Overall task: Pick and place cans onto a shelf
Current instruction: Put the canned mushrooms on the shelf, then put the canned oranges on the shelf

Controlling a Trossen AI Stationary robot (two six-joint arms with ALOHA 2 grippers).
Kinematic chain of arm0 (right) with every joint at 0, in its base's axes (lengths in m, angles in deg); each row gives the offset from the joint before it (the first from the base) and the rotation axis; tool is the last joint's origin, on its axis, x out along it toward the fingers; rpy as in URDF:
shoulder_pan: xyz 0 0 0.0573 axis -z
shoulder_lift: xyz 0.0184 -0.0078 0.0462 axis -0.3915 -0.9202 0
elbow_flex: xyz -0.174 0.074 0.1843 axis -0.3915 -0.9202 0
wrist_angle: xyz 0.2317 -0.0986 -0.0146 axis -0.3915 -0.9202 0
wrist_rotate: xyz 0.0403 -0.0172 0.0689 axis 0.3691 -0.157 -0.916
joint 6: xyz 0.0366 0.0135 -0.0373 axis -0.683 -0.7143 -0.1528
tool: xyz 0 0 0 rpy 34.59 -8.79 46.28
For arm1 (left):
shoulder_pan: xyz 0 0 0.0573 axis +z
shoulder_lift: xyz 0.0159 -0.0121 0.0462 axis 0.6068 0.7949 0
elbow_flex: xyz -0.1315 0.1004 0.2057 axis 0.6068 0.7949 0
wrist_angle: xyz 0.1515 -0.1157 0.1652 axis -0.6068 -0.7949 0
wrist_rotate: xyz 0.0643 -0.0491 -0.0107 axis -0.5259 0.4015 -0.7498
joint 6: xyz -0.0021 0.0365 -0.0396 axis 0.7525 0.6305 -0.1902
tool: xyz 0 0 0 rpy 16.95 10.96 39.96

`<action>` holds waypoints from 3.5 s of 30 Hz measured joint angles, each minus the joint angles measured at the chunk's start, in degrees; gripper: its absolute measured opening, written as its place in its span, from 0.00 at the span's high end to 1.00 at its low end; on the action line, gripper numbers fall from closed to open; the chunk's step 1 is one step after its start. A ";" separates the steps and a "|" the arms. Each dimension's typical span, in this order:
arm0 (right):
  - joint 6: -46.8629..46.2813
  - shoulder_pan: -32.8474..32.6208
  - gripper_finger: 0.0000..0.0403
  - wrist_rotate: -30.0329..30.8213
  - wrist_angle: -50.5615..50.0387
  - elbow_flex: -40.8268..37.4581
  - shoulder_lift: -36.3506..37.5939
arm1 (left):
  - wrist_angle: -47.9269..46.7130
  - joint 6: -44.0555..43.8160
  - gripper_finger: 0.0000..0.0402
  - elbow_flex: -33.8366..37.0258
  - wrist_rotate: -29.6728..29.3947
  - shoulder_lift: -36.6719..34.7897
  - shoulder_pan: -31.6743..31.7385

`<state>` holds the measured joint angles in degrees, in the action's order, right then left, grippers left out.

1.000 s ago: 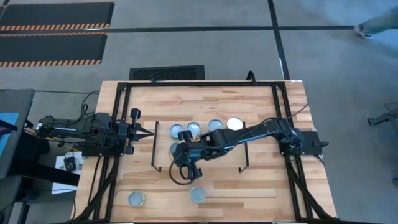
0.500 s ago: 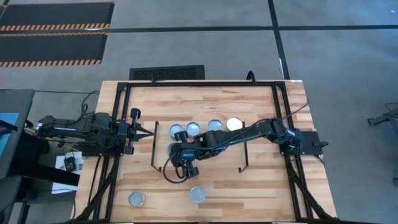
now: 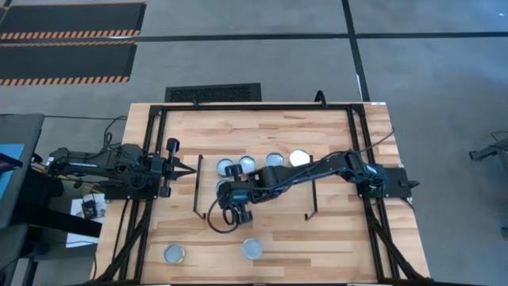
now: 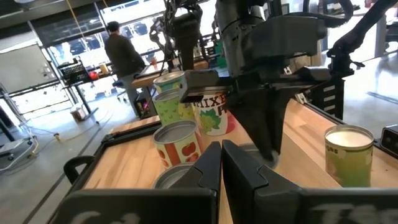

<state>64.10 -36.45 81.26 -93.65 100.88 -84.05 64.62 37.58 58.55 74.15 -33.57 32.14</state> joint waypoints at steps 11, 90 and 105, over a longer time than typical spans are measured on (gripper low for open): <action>-0.56 0.48 0.77 1.55 2.00 -0.04 0.00 | 0.00 -0.02 0.99 0.00 0.00 0.00 0.00; -8.53 -20.60 0.73 -5.35 9.01 -20.57 3.06 | -0.13 0.83 0.99 0.00 0.02 0.00 0.00; -10.65 -21.08 0.98 -5.39 5.21 -20.70 3.96 | -0.13 0.79 0.99 0.00 0.02 0.00 0.00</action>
<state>53.44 -57.53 75.87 -88.44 80.18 -80.08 64.49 38.36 58.55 74.18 -33.57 32.14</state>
